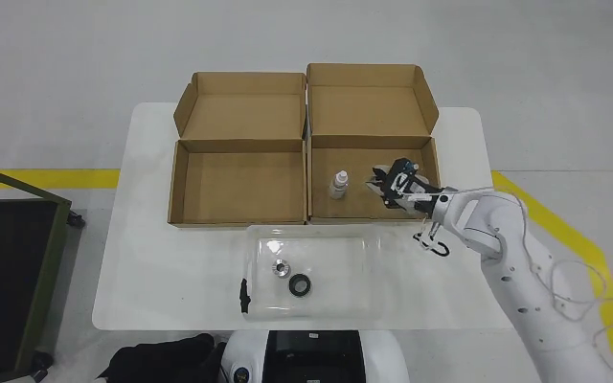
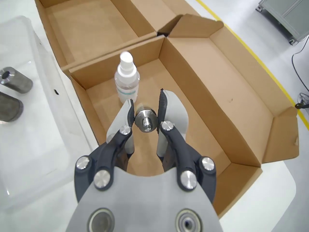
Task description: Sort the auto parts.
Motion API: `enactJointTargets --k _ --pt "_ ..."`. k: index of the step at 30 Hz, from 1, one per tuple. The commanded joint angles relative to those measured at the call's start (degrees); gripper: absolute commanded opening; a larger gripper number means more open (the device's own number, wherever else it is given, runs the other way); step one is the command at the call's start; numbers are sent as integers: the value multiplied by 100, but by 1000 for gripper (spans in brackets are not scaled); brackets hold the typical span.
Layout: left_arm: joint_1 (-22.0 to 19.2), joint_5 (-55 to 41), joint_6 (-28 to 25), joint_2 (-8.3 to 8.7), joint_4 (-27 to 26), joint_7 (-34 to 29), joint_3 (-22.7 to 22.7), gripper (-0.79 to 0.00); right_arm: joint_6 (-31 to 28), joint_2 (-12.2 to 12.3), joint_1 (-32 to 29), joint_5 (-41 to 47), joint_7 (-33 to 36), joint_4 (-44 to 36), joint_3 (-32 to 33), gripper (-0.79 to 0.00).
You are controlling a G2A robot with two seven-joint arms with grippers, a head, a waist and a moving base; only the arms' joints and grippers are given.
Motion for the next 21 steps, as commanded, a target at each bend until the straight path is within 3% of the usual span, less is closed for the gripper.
enactJointTargets --k 1,10,21 --pt "0 0 0 0 0 0 0 0 -4 -15 127 18 180 120 -91 -785" --pt "0 0 0 0 0 0 0 0 73 -134 761 -71 949 711 -659 -785" --pt "0 0 0 0 0 0 0 0 199 -267 1143 -106 1174 1184 -1134 -785"
